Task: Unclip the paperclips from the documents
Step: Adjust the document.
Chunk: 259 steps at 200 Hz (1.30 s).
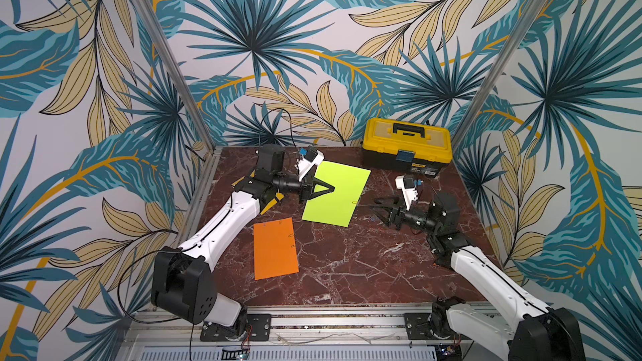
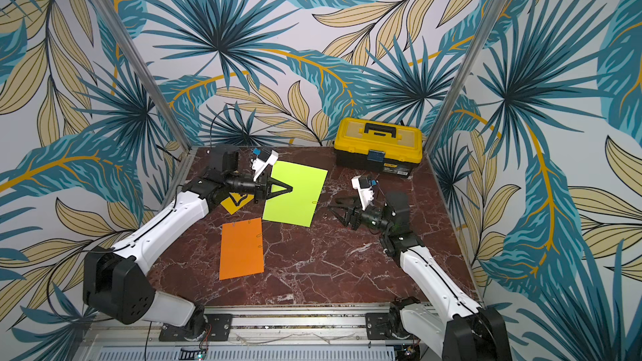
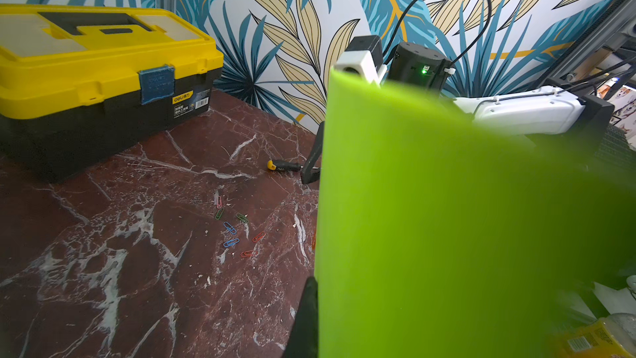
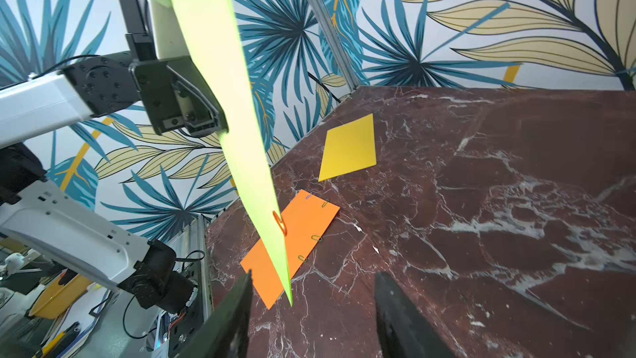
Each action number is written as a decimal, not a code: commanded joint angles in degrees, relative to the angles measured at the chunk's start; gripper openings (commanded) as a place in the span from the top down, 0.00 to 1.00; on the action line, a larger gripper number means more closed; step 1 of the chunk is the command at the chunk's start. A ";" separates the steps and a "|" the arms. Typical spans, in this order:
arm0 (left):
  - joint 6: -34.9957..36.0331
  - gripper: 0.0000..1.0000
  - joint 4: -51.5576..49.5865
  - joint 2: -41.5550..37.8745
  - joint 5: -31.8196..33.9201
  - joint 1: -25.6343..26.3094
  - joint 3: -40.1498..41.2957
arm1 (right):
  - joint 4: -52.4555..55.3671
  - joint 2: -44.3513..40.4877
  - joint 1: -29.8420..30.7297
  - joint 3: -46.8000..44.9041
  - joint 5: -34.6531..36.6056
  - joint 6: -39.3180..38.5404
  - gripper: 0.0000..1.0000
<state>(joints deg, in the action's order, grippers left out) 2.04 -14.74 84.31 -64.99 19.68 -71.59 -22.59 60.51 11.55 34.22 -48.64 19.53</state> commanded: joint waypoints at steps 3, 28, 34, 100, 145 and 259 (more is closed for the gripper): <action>-0.10 1.00 1.21 -0.50 -1.17 0.01 0.66 | -6.25 1.69 0.43 1.95 -3.97 3.09 0.41; -0.03 1.00 1.21 -0.54 -1.18 0.15 0.67 | -8.88 4.45 1.42 3.82 -4.40 4.36 0.41; -0.03 1.00 1.21 -0.52 -1.19 0.16 0.70 | -9.77 5.07 1.75 4.16 -4.43 4.68 0.41; -0.03 1.00 1.21 -0.22 -1.29 0.18 0.76 | -14.61 11.39 6.11 7.75 -3.94 6.45 0.41; -0.09 1.00 1.21 -0.12 -1.37 0.35 0.66 | -16.76 12.96 7.51 8.48 -3.65 7.79 0.49; -0.08 1.00 1.21 -0.23 -1.11 0.46 0.75 | -18.61 13.11 7.74 8.38 -4.01 9.43 0.88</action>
<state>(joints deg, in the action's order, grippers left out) 2.02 -14.72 84.31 -65.60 19.94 -71.59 -39.44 73.36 19.07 41.85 -51.57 28.58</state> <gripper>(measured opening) 0.047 0.148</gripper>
